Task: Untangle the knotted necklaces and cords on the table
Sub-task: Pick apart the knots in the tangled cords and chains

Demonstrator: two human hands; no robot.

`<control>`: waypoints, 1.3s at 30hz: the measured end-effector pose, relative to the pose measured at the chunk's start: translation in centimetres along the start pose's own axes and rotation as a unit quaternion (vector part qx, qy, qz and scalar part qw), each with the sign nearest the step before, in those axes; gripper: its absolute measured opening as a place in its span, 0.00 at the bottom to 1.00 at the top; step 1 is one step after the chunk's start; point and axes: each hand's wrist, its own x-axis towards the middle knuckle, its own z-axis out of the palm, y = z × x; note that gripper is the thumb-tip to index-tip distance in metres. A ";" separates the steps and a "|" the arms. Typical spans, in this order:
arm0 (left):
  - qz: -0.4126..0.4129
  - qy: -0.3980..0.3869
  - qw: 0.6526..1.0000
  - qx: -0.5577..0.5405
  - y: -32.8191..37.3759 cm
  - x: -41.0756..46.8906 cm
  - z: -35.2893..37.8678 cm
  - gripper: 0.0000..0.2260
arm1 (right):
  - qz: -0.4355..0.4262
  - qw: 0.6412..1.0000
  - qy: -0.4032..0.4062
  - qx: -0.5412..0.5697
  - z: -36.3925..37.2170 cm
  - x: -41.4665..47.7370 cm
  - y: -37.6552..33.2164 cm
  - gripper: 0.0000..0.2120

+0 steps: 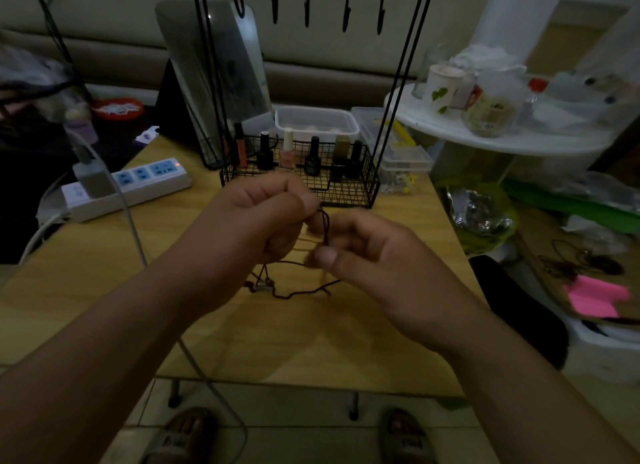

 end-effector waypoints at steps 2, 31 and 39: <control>-0.002 0.013 1.000 -0.003 0.0 0.1 -0.3 0.10 | 0.000 1.000 0.013 0.000 -0.3 0.2 0.2 0.06; -0.110 -0.124 0.986 -0.035 0.2 -0.2 -0.5 0.18 | -0.007 0.966 0.240 0.101 -3.4 1.0 1.4 0.09; -0.160 -0.116 0.976 0.093 -0.4 -0.6 1.4 0.12 | -0.036 0.994 0.105 -0.005 -2.7 0.4 1.7 0.10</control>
